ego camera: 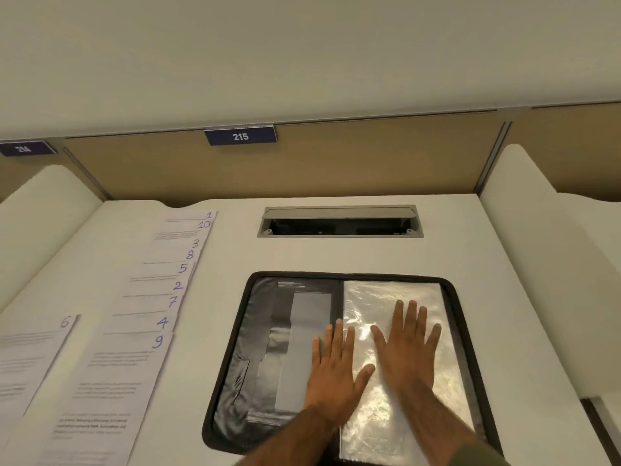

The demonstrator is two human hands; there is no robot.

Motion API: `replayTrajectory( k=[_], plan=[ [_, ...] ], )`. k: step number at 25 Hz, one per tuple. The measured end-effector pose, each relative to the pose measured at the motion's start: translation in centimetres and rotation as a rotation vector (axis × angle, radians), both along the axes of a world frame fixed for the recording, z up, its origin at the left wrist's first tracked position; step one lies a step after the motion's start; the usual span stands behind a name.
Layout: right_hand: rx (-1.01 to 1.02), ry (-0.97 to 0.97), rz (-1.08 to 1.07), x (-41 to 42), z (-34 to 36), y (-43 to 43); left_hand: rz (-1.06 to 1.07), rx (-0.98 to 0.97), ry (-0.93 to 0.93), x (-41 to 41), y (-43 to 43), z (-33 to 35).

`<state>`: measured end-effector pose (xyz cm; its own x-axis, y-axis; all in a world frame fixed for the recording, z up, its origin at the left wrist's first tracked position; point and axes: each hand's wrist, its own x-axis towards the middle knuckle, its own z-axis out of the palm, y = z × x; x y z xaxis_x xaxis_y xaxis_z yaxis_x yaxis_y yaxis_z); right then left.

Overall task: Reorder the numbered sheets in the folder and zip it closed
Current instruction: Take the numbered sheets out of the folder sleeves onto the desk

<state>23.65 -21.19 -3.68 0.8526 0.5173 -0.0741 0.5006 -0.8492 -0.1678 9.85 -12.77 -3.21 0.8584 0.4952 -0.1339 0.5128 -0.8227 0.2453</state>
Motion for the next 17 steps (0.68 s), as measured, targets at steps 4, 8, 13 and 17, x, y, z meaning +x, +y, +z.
replayTrajectory(
  k=[4, 8, 13, 17],
  plan=[
    [-0.025, 0.022, 0.096, -3.4, 0.0, 1.2, 0.076, 0.068, 0.007, -3.6, 3.8, 1.7],
    [-0.046, 0.043, 0.187, -6.2, 1.4, 3.4, 0.227, 0.104, 0.002, -10.3, 7.0, 2.3],
    [0.002, 0.079, 0.317, -12.2, 3.0, 7.2, 0.359, 0.145, 0.066, -19.0, 9.6, 2.9],
    [0.008, 0.043, 0.377, -16.8, 4.3, 10.0, 0.408, 0.102, 0.008, -24.0, 11.8, 3.2]
  ],
)
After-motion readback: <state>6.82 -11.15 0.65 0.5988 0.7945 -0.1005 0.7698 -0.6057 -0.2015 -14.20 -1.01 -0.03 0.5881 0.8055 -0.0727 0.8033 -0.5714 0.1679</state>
